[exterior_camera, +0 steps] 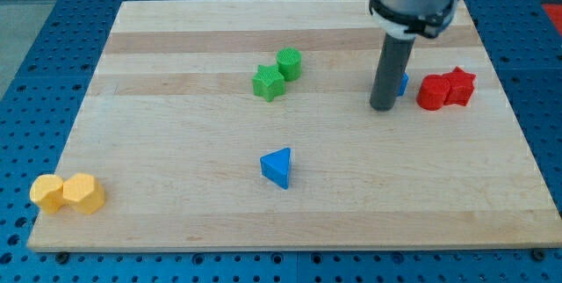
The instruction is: Move the cube to the top right side of the board
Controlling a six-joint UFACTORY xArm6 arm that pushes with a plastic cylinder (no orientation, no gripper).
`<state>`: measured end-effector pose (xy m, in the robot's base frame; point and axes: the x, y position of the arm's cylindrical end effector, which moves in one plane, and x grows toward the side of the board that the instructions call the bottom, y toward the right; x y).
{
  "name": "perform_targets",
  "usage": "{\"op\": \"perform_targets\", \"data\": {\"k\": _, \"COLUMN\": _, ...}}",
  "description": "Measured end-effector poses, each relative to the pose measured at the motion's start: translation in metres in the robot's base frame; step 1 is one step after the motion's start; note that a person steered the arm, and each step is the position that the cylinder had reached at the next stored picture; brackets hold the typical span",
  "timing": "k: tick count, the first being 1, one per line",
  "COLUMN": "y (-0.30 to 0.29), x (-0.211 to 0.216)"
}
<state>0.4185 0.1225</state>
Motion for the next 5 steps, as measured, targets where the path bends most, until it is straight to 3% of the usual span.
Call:
{"op": "perform_targets", "data": {"k": 2, "y": 0.018, "x": -0.083}}
{"op": "perform_targets", "data": {"k": 4, "y": 0.024, "x": -0.042}}
{"op": "perform_targets", "data": {"k": 5, "y": 0.028, "x": -0.047}}
